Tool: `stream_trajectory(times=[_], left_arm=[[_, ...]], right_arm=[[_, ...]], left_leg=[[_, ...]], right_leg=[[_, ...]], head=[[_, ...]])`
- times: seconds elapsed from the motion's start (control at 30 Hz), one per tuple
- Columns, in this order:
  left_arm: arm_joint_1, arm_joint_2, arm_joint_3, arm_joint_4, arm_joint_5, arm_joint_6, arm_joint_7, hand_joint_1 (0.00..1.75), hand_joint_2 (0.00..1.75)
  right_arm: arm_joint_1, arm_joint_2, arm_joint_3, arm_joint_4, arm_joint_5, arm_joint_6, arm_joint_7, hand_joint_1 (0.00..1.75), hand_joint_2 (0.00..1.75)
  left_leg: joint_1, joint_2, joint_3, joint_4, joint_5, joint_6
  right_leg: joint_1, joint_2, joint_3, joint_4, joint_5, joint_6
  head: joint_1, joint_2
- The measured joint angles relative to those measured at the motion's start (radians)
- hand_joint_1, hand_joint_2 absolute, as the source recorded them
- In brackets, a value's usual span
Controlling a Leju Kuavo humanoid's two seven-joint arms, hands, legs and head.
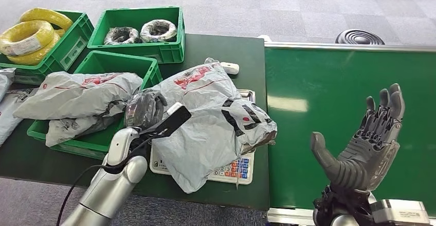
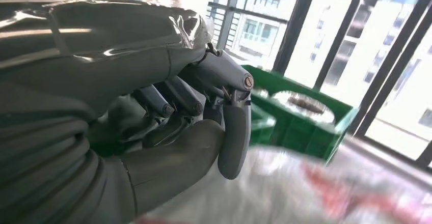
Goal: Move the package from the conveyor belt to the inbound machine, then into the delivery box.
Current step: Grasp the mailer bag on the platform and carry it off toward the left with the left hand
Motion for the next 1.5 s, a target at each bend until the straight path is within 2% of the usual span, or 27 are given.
stream_trajectory(times=[0.03,0.13,0.17,0.33,0.53,0.8,1.1,1.23,1.5], left_arm=[[-0.002,-0.001,0.01,-0.034,0.017,0.019,-0.01,1.66,1.75],[-0.015,-0.007,0.029,-0.139,0.064,0.032,-0.022,0.35,1.75],[-0.02,-0.01,0.032,-0.168,0.087,0.014,-0.019,0.0,1.75],[-0.028,-0.019,0.021,-0.219,0.254,-0.184,0.011,0.0,1.75],[-0.027,-0.024,-0.043,-0.133,0.329,-0.353,0.024,0.0,1.75],[-0.031,-0.03,-0.092,-0.041,0.364,-0.444,0.032,0.0,1.75],[-0.048,-0.042,-0.138,0.041,0.345,-0.487,0.037,0.01,1.75],[-0.061,-0.054,-0.158,0.086,0.332,-0.487,0.037,1.72,1.75],[-0.09,-0.07,-0.178,0.155,0.328,-0.48,0.036,1.75,1.75]], right_arm=[[0.008,0.0,-0.003,-0.002,0.0,-0.006,-0.001,0.0,1.75],[0.03,-0.001,-0.014,-0.01,-0.001,-0.023,-0.007,0.0,1.75],[0.036,-0.002,-0.016,-0.011,-0.002,-0.028,-0.009,0.0,1.75],[0.046,-0.015,-0.02,-0.011,-0.014,-0.034,-0.015,0.0,1.75],[0.029,-0.027,-0.02,0.001,-0.015,-0.033,-0.004,0.0,1.75],[0.017,-0.034,-0.018,0.018,-0.015,-0.034,0.01,0.0,1.75],[0.016,-0.034,-0.018,0.021,0.001,-0.048,0.017,0.0,1.75],[0.017,-0.034,-0.018,0.021,0.004,-0.061,0.017,0.0,1.75],[0.017,-0.034,-0.018,0.021,0.004,-0.066,0.017,0.0,1.75]], left_leg=[[0.0,0.0,0.0,0.0,0.0,0.0],[0.0,0.0,0.0,0.0,0.0,0.0],[0.0,0.0,0.0,0.0,0.0,0.0],[0.0,0.0,0.0,0.0,0.0,0.0],[0.0,0.0,0.001,0.0,0.0,0.0],[0.0,0.0,0.0,0.0,0.0,0.0],[0.0,0.0,0.0,0.0,0.0,0.0],[0.0,0.0,0.001,0.0,0.0,0.0],[0.0,0.0,0.004,0.0,0.0,0.0]], right_leg=[[0.0,0.0,0.0,0.0,0.0,0.0],[0.0,0.0,0.0,0.0,0.0,0.0],[0.0,0.0,0.0,0.0,0.0,0.0],[0.0,0.0,0.0,0.0,0.0,0.0],[0.0,0.0,0.0,0.0,0.0,0.0],[0.0,0.0,0.0,0.0,0.0,0.0],[0.0,0.0,0.001,0.0,0.0,0.0],[0.0,0.0,0.001,0.0,0.0,0.0],[0.0,0.0,0.004,0.0,0.0,0.0]], head=[[0.0,0.0],[0.0,0.0],[0.0,0.0],[0.0,0.0],[0.0,0.0],[0.0,0.0],[0.0,0.0],[0.0,0.0],[0.0,0.0]])
